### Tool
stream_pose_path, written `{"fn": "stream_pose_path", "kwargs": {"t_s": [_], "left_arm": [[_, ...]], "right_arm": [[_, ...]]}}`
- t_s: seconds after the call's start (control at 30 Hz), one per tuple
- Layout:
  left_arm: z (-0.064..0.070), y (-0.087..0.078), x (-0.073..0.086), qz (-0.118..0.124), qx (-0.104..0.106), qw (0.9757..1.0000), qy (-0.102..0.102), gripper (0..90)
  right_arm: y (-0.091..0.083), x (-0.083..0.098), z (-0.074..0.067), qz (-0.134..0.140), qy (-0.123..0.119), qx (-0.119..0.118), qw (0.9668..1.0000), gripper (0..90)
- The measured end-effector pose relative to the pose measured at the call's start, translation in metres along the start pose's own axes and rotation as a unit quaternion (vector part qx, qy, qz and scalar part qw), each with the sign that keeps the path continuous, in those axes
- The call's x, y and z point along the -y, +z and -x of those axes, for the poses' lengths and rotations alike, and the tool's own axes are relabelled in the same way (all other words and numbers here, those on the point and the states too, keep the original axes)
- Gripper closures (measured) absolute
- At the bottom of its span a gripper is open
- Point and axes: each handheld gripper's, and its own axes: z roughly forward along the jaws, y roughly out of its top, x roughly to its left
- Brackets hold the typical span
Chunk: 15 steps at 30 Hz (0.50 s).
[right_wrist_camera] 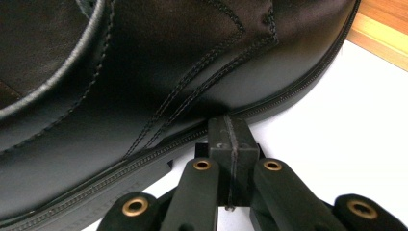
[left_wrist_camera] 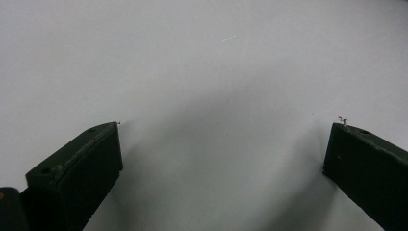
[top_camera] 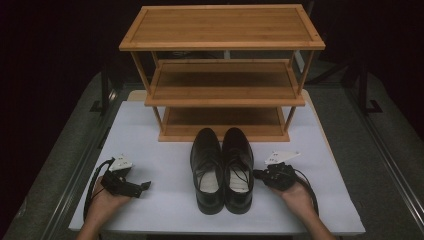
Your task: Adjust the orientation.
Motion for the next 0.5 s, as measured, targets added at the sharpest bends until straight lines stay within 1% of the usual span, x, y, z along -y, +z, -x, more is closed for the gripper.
{"fn": "stream_pose_path", "kwargs": {"t_s": [0.03, 0.07, 0.13, 0.17, 0.2, 0.23, 0.33, 0.37, 0.43, 0.5], "left_arm": [[0.0, 0.0, 0.0, 0.0, 0.0, 1.0, 0.002, 0.0], [0.0, 0.0, 0.0, 0.0, -0.001, 1.0, 0.002, 0.0], [0.0, 0.0, 0.0, 0.002, -0.001, 1.0, 0.002, 0.0], [0.0, 0.0, 0.0, 0.002, -0.001, 1.0, 0.002, 0.0], [0.0, -0.001, 0.0, 0.002, -0.001, 1.0, 0.002, 0.0], [0.0, -0.001, 0.0, 0.003, 0.001, 1.0, 0.001, 0.0], [0.0, -0.002, -0.003, 0.007, 0.018, 0.9997, -0.016, 0.0], [0.001, -0.002, -0.005, 0.009, 0.02, 0.9996, -0.016, 0.0], [0.005, -0.004, -0.009, 0.01, 0.021, 0.9997, -0.012, 0.0], [0.009, -0.006, -0.014, 0.014, 0.027, 0.9995, -0.013, 0.0]], "right_arm": [[0.0, 0.0, 0.001, 0.001, 0.002, -0.002, 1.0, 89.4], [-0.001, 0.001, 0.002, 0.001, 0.004, -0.003, 1.0, 84.5], [-0.002, 0.001, 0.003, 0.0, 0.007, 0.009, 0.9999, 80.3], [-0.002, 0.001, 0.003, 0.0, 0.007, 0.009, 0.9999, 80.3], [-0.006, 0.002, 0.007, 0.005, 0.019, 0.013, 0.9997, 74.0], [-0.008, 0.002, 0.009, 0.008, 0.023, 0.016, 0.9996, 71.1], [-0.013, 0.002, 0.014, 0.007, 0.035, 0.027, 0.999, 62.7], [-0.014, 0.002, 0.015, 0.007, 0.035, 0.032, 0.9988, 61.1], [-0.019, 0.0, 0.017, 0.011, 0.039, 0.035, 0.9986, 55.9], [-0.024, -0.002, 0.018, 0.016, 0.043, 0.039, 0.9982, 53.7]]}}
